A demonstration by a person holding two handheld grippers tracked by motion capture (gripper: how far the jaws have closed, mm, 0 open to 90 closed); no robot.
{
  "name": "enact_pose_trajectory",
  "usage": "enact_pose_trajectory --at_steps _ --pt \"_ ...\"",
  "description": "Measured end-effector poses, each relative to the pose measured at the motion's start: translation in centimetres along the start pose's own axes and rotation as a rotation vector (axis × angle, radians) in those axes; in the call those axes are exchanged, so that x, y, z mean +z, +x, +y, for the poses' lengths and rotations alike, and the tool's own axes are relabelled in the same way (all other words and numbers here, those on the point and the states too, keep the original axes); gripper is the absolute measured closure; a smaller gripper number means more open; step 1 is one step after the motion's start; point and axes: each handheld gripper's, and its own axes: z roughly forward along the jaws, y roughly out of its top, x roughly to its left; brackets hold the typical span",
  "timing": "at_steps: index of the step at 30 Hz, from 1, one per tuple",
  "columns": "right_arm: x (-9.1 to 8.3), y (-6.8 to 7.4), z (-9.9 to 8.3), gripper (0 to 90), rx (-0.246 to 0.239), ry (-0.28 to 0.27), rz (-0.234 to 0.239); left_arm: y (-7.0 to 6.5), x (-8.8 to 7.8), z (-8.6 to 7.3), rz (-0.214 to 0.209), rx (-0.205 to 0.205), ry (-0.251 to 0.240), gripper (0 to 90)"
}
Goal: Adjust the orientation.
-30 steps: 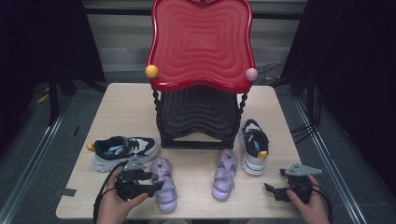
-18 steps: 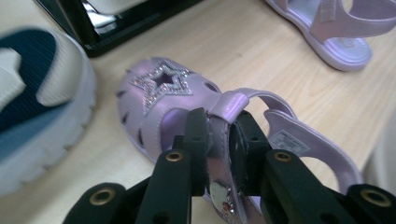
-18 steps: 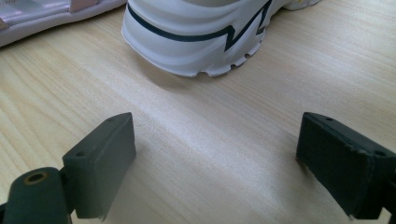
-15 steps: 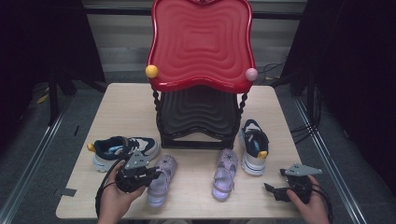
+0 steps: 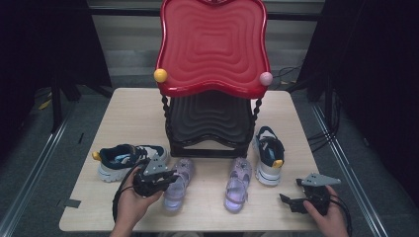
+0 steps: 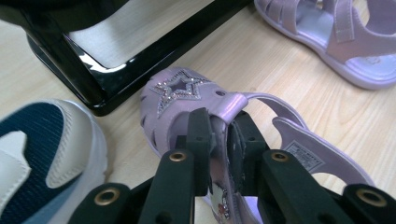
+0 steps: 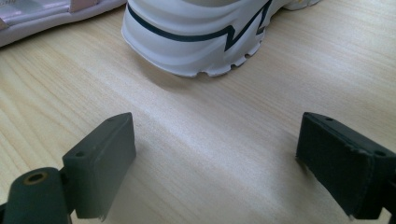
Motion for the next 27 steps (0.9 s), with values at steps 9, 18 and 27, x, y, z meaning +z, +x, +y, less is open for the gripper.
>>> enact_pose_trajectory --at_steps 9,18,27 --pt "0.0 0.0 0.0 11.2 0.000 0.000 0.000 -0.2 -0.2 -0.5 -0.015 -0.059 0.047 73.7" --pt "0.0 0.0 0.0 11.1 0.000 0.000 0.000 -0.4 -0.4 -1.5 -0.007 -0.154 0.073 57.1" --pt "0.0 0.0 0.0 11.1 0.000 0.000 0.000 0.1 -0.4 -2.3 0.025 -0.200 0.129 54.6"
